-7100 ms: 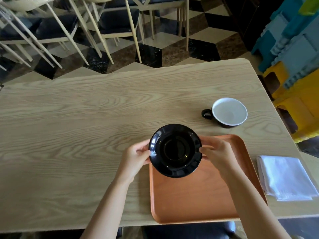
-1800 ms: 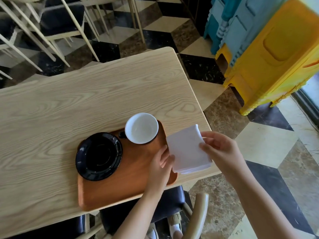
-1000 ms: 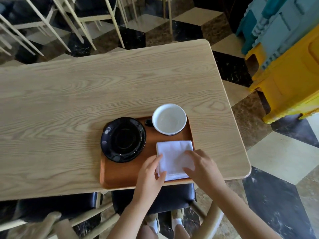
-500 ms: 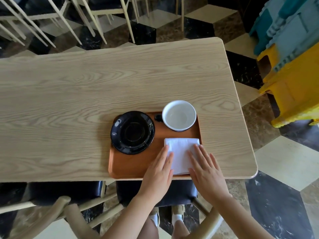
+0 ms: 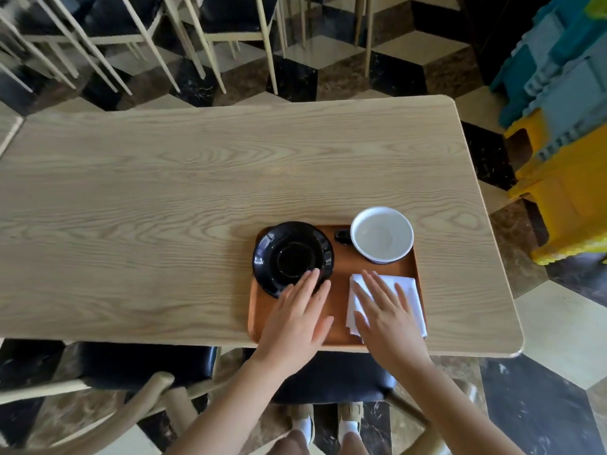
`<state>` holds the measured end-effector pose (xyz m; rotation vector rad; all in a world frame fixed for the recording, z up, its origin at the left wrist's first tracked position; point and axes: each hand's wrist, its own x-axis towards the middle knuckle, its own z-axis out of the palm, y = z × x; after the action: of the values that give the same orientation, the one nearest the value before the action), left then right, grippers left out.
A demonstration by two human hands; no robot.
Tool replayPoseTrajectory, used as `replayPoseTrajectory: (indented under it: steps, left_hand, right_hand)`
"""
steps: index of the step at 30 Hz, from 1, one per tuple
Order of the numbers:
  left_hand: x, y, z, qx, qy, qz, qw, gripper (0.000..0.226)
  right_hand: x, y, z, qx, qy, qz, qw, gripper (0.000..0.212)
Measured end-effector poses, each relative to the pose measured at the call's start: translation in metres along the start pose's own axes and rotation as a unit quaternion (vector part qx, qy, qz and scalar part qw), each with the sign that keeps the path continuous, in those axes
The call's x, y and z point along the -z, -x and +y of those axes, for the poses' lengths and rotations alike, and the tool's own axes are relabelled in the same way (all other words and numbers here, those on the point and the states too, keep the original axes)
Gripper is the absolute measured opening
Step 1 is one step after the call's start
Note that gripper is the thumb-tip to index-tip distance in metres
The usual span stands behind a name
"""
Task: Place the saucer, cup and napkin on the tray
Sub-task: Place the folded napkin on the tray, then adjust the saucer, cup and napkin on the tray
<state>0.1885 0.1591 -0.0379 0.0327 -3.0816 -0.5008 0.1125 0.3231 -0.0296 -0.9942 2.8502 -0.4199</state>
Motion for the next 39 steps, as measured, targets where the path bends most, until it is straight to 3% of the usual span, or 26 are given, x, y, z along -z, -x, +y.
replayPoseTrajectory:
  steps: [10, 33, 36, 39]
  left_hand:
    - [0.020, 0.031, -0.083, 0.016, -0.113, -0.052, 0.992, 0.050]
    - [0.017, 0.072, -0.083, -0.010, -0.047, -0.072, 0.996, 0.055]
    - [0.018, 0.073, -0.082, -0.008, -0.046, -0.070, 0.996, 0.054]
    - [0.019, 0.072, -0.081, -0.008, -0.050, -0.069, 0.996, 0.054]
  right_hand:
    - [-0.022, -0.025, -0.036, 0.065, 0.060, -0.029, 0.996, 0.048]
    - [-0.031, 0.013, -0.043, 0.071, 0.011, -0.021, 0.997, 0.036]
    - [-0.030, 0.013, -0.045, 0.067, 0.012, -0.032, 0.997, 0.051]
    - [-0.030, 0.013, -0.045, 0.065, 0.013, -0.035, 0.997, 0.048]
